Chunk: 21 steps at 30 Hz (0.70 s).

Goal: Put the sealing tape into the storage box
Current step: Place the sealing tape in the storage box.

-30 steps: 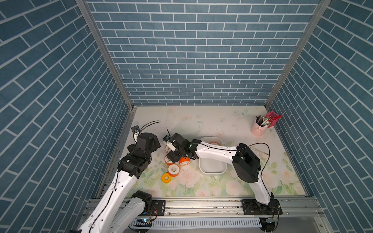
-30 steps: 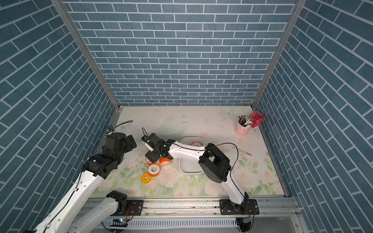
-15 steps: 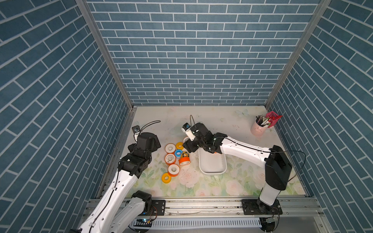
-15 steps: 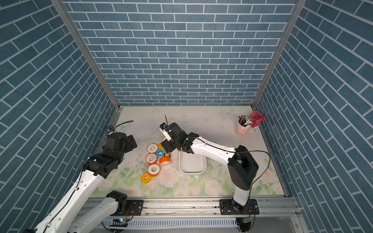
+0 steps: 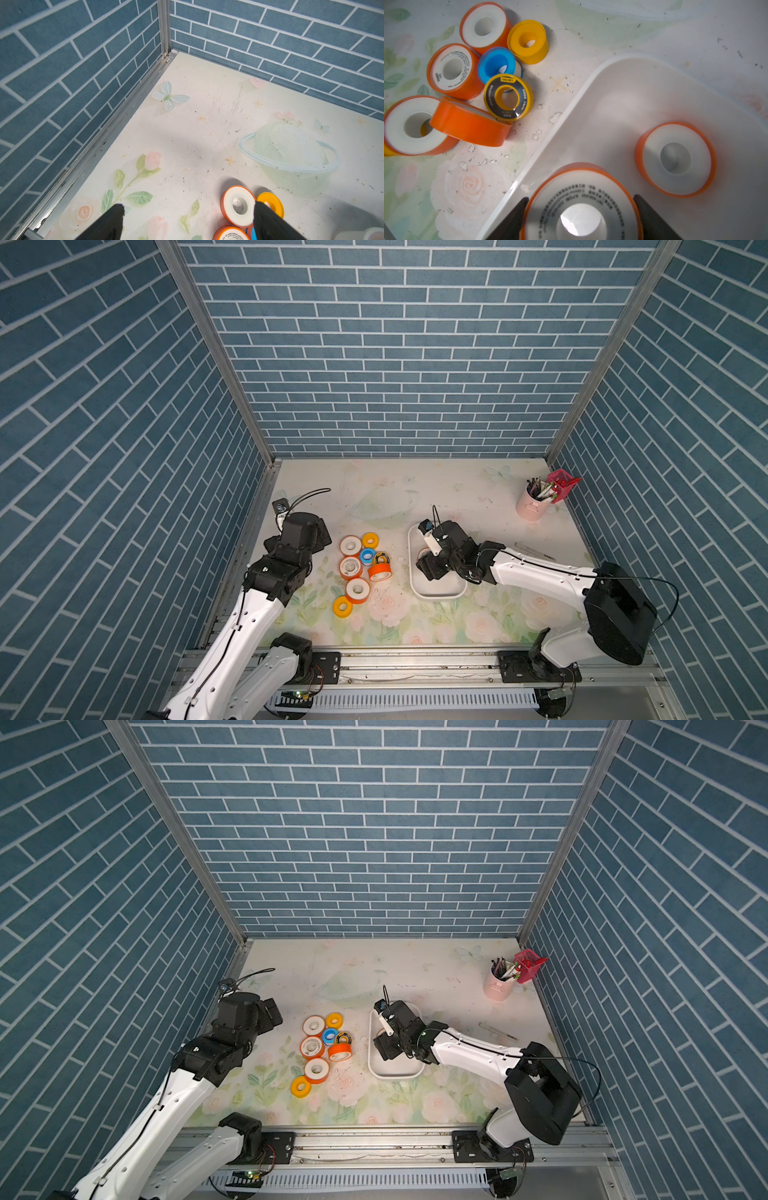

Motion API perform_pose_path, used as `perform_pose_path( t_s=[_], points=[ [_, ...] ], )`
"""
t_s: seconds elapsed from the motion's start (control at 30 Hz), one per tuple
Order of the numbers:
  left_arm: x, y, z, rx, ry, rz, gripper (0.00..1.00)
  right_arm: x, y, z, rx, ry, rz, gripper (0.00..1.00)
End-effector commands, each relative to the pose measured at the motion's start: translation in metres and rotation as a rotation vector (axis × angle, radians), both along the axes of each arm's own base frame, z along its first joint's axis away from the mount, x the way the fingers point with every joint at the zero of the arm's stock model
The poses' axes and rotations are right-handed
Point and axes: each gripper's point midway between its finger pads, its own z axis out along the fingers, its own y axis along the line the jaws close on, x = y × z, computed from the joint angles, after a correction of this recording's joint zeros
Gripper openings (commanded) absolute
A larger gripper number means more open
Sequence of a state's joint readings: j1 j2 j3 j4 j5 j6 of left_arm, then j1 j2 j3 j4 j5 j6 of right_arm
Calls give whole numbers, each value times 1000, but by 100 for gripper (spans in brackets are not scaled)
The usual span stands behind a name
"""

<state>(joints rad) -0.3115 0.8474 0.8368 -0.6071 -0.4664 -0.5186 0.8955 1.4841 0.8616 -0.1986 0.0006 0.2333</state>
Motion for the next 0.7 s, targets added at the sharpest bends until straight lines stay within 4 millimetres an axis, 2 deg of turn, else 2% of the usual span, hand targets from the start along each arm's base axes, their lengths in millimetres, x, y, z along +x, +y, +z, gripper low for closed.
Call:
perform_pose_path(
  t_s=[0.0, 0.4, 0.57, 0.67],
  points=[
    [2, 1, -3, 7, 6, -3, 100, 5, 8, -3, 36, 2, -21, 64],
    [2, 1, -5, 11, 13, -2, 100, 14, 14, -20, -1, 0, -20, 71],
    [2, 1, -5, 10, 14, -3, 100, 19, 17, -16, 0, -16, -23, 79],
    [2, 1, -6, 11, 17, -3, 100, 21, 22, -6, 6, -25, -7, 81]
  ],
)
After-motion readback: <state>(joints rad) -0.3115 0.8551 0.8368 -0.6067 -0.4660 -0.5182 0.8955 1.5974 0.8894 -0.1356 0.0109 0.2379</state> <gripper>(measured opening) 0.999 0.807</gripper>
